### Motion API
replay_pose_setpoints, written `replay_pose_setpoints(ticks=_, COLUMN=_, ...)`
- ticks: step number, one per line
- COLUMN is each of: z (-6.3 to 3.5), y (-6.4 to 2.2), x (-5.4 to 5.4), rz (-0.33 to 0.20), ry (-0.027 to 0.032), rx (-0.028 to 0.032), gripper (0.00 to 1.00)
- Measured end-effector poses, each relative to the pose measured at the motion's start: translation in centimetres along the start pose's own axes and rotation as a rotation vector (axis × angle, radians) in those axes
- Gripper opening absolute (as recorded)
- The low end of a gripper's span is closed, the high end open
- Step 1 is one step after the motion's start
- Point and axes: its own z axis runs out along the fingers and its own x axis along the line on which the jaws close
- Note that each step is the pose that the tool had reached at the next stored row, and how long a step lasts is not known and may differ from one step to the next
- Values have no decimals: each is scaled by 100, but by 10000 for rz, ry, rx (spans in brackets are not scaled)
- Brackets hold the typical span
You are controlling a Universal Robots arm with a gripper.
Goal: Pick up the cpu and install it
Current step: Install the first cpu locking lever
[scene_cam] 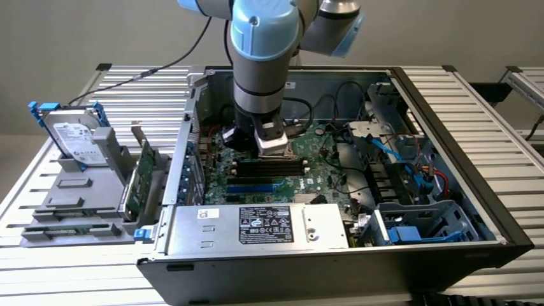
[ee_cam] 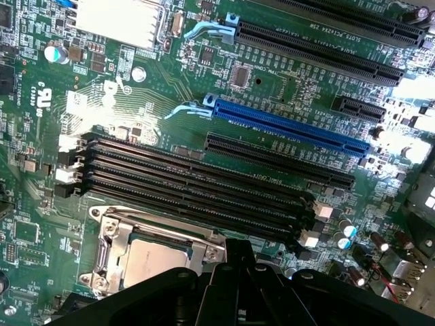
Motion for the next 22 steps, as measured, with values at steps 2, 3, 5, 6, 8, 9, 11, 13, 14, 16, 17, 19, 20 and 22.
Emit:
replay_pose_setpoints(ticks=2, z=3, y=-2, x=-2, rz=1, ry=-2, rx=8, gripper=11)
replay_pose_setpoints(ticks=3, z=4, y=-3, x=-4, rz=2, ry=-5, rx=10, gripper=11)
replay_pose_setpoints(ticks=5, z=54, y=-23, x=-29, rz=14, ry=-26, rx=17, gripper=11)
replay_pose_setpoints(ticks=6, z=54, y=-24, x=-29, rz=14, ry=-26, rx=20, gripper=11)
replay_pose_setpoints(ticks=8, z=55, y=-25, x=-29, rz=13, ry=-24, rx=30, gripper=11)
replay_pose_setpoints(ticks=9, z=55, y=-26, x=-28, rz=14, ry=-22, rx=35, gripper=11)
replay_pose_setpoints(ticks=11, z=56, y=-29, x=-28, rz=12, ry=-18, rx=51, gripper=11)
replay_pose_setpoints(ticks=13, z=57, y=-31, x=-27, rz=13, ry=-10, rx=79, gripper=11)
replay_pose_setpoints(ticks=14, z=56, y=-31, x=-27, rz=13, ry=-8, rx=88, gripper=11)
replay_pose_setpoints(ticks=16, z=56, y=-32, x=-27, rz=12, ry=-5, rx=107, gripper=11)
replay_pose_setpoints(ticks=17, z=58, y=-31, x=-27, rz=11, ry=-1, rx=118, gripper=11)
replay_pose_setpoints(ticks=19, z=65, y=-30, x=-27, rz=10, ry=4, rx=135, gripper=11)
replay_pose_setpoints(ticks=20, z=70, y=-29, x=-28, rz=10, ry=6, rx=143, gripper=11)
replay_pose_setpoints(ticks=22, z=84, y=-26, x=-27, rz=9, ry=10, rx=159, gripper=11)
